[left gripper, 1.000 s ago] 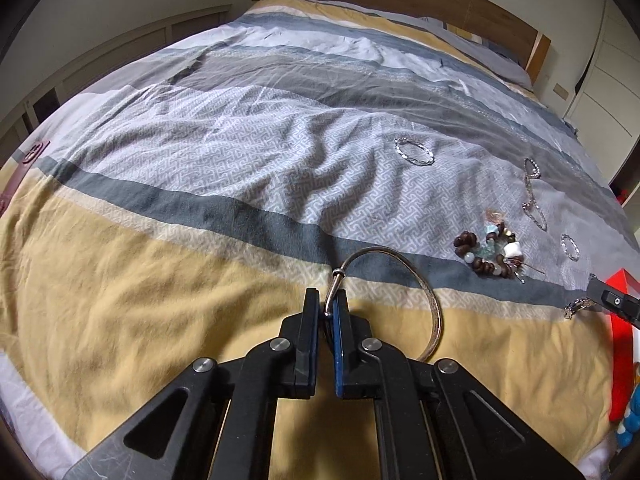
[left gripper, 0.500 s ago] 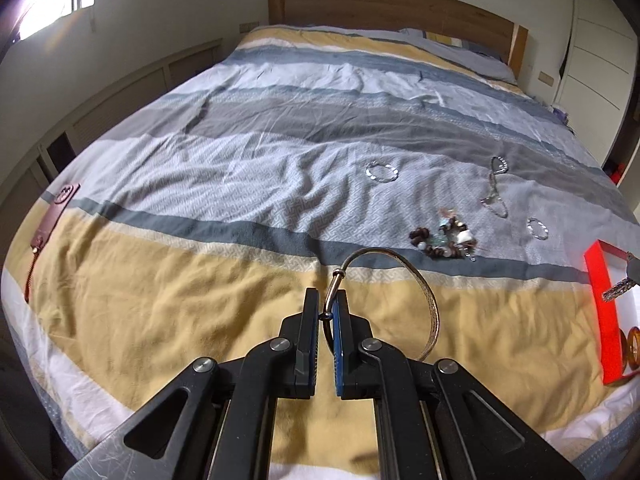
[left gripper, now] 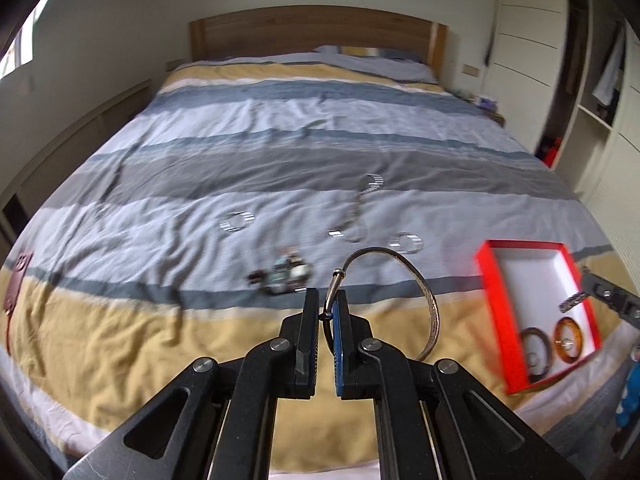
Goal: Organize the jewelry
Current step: 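Carry the silver bangle and watch over the red box and lower them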
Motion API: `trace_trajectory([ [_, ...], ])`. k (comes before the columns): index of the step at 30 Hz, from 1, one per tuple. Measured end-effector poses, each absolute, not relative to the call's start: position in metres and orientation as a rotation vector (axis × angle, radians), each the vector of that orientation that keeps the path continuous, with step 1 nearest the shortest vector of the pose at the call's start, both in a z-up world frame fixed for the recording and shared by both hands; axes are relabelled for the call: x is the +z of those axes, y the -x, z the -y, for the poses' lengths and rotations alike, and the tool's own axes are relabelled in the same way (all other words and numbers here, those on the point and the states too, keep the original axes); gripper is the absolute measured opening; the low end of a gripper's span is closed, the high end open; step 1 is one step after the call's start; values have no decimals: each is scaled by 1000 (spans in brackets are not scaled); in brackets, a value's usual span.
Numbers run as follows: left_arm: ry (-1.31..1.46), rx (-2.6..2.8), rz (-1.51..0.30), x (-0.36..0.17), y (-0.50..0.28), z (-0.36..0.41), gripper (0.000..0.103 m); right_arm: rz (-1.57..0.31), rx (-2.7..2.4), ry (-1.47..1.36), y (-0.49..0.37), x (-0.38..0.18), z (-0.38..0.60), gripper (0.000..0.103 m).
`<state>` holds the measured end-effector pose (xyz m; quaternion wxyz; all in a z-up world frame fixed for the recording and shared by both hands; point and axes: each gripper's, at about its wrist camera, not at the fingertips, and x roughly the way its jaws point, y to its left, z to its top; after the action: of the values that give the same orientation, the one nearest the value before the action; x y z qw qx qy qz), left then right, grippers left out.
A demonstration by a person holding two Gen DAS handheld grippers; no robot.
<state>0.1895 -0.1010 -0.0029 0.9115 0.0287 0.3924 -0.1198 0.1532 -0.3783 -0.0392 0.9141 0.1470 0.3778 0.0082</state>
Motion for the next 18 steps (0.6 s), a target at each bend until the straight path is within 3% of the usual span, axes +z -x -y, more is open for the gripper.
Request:
trace_trajectory([
  [10, -126, -443, -847, -15, -204, 237, 6, -846, -78, -269, -165, -67, 446, 23],
  [18, -205, -499, -898, -46, -215, 294, 6, -931, -79, -252, -181, -108, 460, 23],
])
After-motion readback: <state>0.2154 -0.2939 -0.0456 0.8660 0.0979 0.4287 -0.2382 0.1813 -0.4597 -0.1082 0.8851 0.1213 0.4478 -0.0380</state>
